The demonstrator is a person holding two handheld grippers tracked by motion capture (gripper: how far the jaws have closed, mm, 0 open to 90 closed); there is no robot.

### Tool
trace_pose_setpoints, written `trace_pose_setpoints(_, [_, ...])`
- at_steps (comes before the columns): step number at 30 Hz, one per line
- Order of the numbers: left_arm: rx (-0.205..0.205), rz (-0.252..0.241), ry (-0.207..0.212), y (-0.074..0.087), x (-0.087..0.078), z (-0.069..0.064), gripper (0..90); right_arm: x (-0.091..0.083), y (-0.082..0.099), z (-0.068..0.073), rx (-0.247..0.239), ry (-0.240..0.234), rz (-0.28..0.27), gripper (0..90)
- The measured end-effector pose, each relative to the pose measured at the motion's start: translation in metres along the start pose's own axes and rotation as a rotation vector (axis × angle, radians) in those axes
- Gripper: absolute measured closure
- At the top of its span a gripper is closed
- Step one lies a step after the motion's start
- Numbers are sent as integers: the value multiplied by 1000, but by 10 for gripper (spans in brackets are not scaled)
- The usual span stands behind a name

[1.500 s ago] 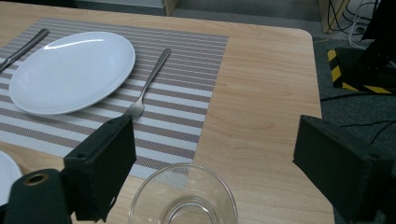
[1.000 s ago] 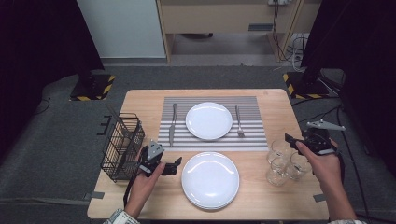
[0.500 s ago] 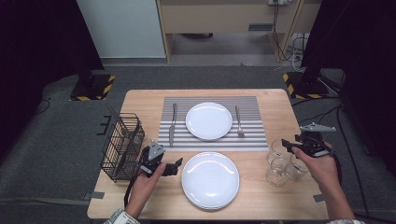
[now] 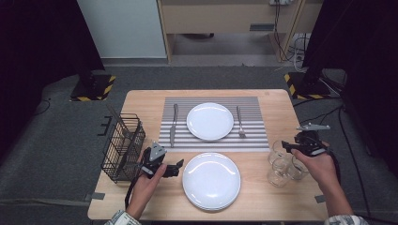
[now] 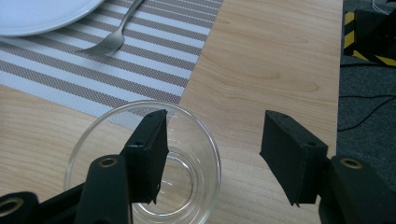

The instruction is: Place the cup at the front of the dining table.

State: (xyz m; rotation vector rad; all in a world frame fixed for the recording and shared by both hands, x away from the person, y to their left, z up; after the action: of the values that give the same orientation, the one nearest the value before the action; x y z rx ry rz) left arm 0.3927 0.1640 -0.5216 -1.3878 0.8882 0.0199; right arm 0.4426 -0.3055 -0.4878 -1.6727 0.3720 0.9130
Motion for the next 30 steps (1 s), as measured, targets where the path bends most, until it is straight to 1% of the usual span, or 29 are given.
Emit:
trace_pose_setpoints(13, [0,2,-1,0,0,0,35,9,1,-3,-3,14,30,424])
trace_pose_setpoints(18, [-1,1,-1,0,0,0,35,11,-1,-4,5,23,33,431])
trace_pose_setpoints(23, [-2,1,-2,0,0,1,34,14,-3,-7,14,31,50,440])
trace_pose_setpoints(26, [-3,1,-2,0,0,1,35,16,-5,-8,12,26,60,459])
trace_pose_setpoints(30, [-3,1,-1,0,0,1,37,19,-4,-5,6,14,79,514])
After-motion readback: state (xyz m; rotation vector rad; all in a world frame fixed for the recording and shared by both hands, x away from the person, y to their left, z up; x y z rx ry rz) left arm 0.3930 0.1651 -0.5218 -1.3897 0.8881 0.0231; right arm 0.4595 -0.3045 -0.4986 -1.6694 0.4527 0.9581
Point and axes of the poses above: each handheld gripper's, and its own axes: x roughly forward along the jaws, y roughly out of its underside, z roughly to its left, the point moved 5 cm from there along x, roughly forward along the jaws, and after that the axes turned 4 degrees about -x, right-handed, at the moved point
